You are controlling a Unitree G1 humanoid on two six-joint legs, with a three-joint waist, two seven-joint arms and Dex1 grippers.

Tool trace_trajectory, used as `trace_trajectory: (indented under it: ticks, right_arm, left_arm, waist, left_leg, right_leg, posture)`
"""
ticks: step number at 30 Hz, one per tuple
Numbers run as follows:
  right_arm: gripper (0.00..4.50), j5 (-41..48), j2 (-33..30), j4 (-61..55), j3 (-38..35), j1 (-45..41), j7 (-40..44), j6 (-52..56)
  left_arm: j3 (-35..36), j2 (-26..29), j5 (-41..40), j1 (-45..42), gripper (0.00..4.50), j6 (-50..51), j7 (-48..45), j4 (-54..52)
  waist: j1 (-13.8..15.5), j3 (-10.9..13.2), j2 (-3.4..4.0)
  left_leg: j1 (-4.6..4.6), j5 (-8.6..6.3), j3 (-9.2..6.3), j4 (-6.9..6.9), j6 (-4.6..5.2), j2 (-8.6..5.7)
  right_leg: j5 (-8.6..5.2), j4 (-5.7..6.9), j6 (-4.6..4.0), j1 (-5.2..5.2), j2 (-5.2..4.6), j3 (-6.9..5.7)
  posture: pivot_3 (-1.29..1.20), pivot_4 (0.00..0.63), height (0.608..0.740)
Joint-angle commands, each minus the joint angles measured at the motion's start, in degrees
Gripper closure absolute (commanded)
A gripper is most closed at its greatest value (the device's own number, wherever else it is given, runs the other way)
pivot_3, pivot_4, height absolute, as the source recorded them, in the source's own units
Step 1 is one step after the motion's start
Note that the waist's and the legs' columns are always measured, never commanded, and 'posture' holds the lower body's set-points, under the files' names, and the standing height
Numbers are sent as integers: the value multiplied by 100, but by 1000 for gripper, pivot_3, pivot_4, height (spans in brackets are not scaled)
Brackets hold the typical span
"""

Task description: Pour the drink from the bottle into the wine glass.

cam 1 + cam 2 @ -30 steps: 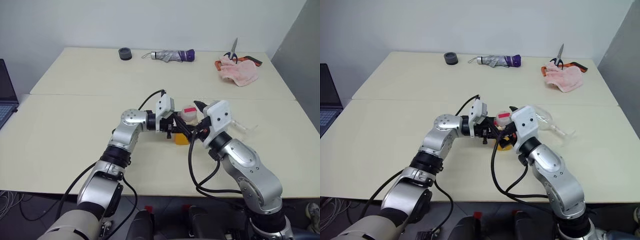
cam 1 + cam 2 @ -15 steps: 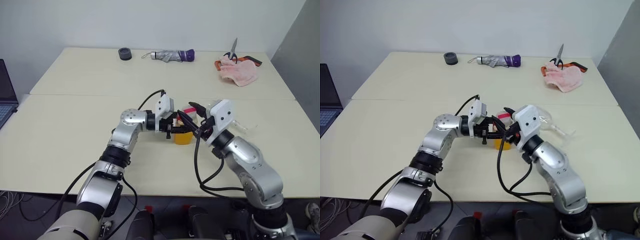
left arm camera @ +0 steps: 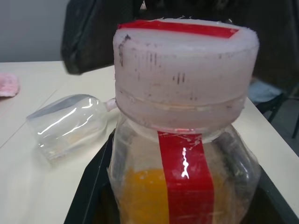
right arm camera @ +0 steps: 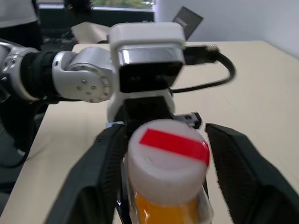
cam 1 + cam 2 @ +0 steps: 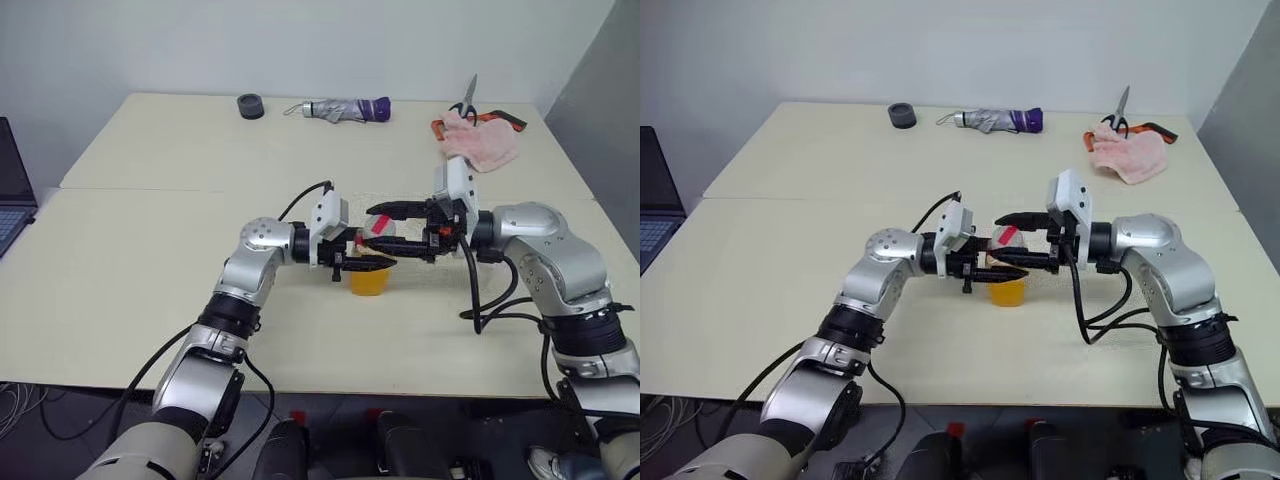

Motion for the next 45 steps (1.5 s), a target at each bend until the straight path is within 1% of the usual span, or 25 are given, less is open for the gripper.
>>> trace_trajectory:
  ticks: [1,3,5,7,9,13,17,25,32,45]
  right_arm:
    - [179,349,180,-1149,-643,421,-850,197]
    - [123,363,308,-1912,-780,888,-1408,342]
    - [123,237,400,-2367,-748,1202,-1809,401]
    - [123,-1,584,-2733,-528,1410,-2276,426]
    - [123,-316,753,-2897,-247,1490,-2668,383]
    - [123,-848,960,-2764,108,1434,-3077,198]
    - [123,-1125,937,-2625,229,1397,-3115,64]
    - [123,-1339,857,-2382,111,1404,-3109,-40]
    - [123,-1145,928,-2427,-138,1446,-3200,87]
    - [123,-1077,743,-2438,-385,1578,-3220,192]
  left_arm:
    - [159,-17,-197,-25,2712,22,63,-319]
    - [197,-14,-225,-39,2712,73,49,-300]
    - [213,1,-255,-60,2713,124,3,-287]
    - [226,58,-302,-109,2713,218,-120,-240]
    - [228,125,-327,-175,2713,280,-258,-153]
    - [186,187,-241,-314,2713,179,-463,54]
    - [176,171,-176,-417,2713,30,-518,241]
    - [169,146,-134,-387,2713,-122,-531,279]
    - [214,123,-71,-356,2713,-325,-417,317]
    - [252,94,-67,-356,2714,-448,-273,380]
  waist:
    - [2,0,0]
    - [6,0,0]
    - [4,0,0]
    - [-4,0,0]
    - [-32,0,0]
    - [-41,0,1]
    - [-30,0,0]
    - [-19,0,0]
    - [-19,0,0]
    - [-19,0,0]
  left_leg:
    - [-1,0,0,0,0,0]
    - [0,0,0,0,0,0]
    - [-1,0,-3,-2,0,-2]
    - [0,0,-1,0,-1,-4]
    - [5,1,4,2,-1,-6]
    - [10,2,0,2,-3,0]
    - [7,2,3,2,-3,-4]
    - [5,1,3,1,-2,-4]
    - [5,1,3,1,-2,-4]
    - [5,1,3,1,-2,-4]
  right_leg:
    - [0,0,1,0,-1,0]
    - [0,1,1,0,1,0]
    - [0,-1,1,0,4,-2]
    - [0,1,1,0,6,0]
    - [0,5,2,0,11,4]
    - [-1,9,2,0,25,2]
    - [-1,6,2,0,21,4]
    - [0,2,1,0,19,3]
    - [0,3,1,0,19,3]
    - [0,3,1,0,19,4]
  posture:
    - [0,150,740]
    - [0,150,740]
    - [0,150,740]
    - [0,150,740]
    - [0,150,740]
    - [0,150,740]
    - [0,150,740]
    - [0,150,740]
    - [0,150,740]
    - [0,150,740]
